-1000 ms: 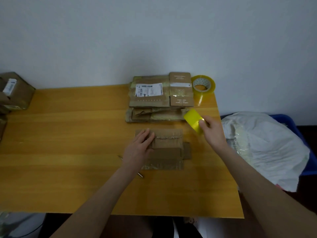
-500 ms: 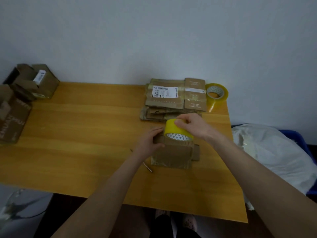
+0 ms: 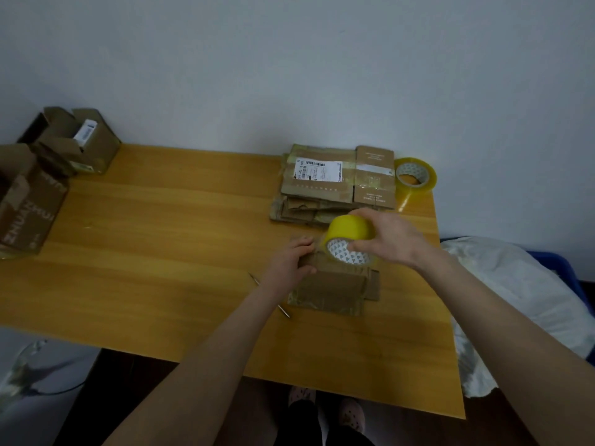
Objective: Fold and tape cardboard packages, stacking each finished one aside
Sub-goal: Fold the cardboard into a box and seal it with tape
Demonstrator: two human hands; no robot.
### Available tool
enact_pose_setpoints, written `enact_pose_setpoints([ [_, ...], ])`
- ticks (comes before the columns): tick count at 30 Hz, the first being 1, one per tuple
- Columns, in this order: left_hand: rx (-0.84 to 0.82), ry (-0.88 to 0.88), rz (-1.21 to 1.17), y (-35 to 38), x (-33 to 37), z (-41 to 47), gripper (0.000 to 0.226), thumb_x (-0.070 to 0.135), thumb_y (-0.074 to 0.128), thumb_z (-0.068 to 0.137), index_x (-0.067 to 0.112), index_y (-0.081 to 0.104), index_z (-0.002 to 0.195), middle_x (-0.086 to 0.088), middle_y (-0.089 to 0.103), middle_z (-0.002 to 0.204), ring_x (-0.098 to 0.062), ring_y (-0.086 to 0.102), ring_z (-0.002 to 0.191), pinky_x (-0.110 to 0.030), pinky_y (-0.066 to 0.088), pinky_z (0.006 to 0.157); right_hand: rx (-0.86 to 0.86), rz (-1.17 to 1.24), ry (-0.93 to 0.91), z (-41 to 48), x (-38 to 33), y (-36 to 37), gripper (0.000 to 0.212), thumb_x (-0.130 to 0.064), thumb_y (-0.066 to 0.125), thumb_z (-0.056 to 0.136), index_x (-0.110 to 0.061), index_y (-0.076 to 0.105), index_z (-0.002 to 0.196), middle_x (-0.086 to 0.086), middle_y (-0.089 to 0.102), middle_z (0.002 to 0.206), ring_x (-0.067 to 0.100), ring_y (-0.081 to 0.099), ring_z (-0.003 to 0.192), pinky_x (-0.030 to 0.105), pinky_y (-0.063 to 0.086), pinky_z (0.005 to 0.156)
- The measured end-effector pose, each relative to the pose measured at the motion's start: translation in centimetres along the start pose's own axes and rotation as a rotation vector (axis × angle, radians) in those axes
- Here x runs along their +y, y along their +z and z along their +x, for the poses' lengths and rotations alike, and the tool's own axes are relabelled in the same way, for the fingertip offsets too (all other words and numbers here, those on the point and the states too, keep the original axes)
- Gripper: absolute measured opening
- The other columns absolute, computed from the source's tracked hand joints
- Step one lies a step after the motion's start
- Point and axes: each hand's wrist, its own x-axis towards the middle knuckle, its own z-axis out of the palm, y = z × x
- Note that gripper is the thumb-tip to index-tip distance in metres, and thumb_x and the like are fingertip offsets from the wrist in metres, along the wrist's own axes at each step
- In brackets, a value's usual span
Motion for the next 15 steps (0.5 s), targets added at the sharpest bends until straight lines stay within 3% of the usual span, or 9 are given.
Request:
enact_pose_setpoints([
  [3,-0.002,-0.022,0.026,-0.1,0.1,0.1,0.053,0.016,0.072,0.082,0.009,0.056,0.132,-0.002,0.047,0.142,-0.021,0.042,0.13,-0.033,0.034,0.106,0.042,0.237,0.0,0.3,-0.7,0.4,0.063,-0.033,0.075,0.08,-0.028,0.046,0.136,0.002,0.057,0.127,0.022,0.052,0.113,0.034,0.045,0.088],
  [6,-0.028,-0.012,-0.042,-0.4,-0.2,0.2,0.055,0.011,0.073,0.079,0.013,0.056,0.131,-0.002,0.049,0.14,-0.021,0.044,0.128,-0.036,0.037,0.106,-0.005,0.252,0.006,0.3,-1.2,1.8,0.063,-0.026,0.077,0.079,-0.029,0.046,0.134,0.003,0.056,0.125,0.023,0.051,0.113,0.036,0.046,0.089],
  [9,-0.032,-0.075,-0.194,-1.7,0.4,0.1,0.043,0.003,0.063,0.083,0.01,0.059,0.125,0.001,0.05,0.134,-0.016,0.046,0.12,-0.023,0.041,0.094,-0.015,0.251,0.041,0.5,-0.9,2.0,0.065,-0.027,0.078,0.077,-0.031,0.046,0.133,0.003,0.056,0.124,0.025,0.051,0.114,0.041,0.047,0.092],
  [12,-0.04,-0.232,-0.511,-3.1,1.5,-0.1,0.027,0.006,0.048,0.092,0.014,0.064,0.113,0.003,0.057,0.116,-0.01,0.052,0.102,-0.015,0.042,0.075,-0.023,0.247,0.052,0.6,-0.9,2.1,0.067,-0.028,0.078,0.077,-0.032,0.045,0.135,0.003,0.055,0.128,0.026,0.05,0.117,0.044,0.046,0.097],
  [15,0.003,-0.305,-0.518,-3.2,2.2,0.2,0.021,0.027,0.052,0.096,0.015,0.068,0.09,-0.001,0.064,0.091,-0.011,0.056,0.085,-0.023,0.043,0.07,-0.011,0.235,0.056,0.6,-1.3,2.1,0.069,-0.028,0.077,0.078,-0.035,0.043,0.138,0.003,0.052,0.135,0.026,0.048,0.123,0.042,0.044,0.101],
])
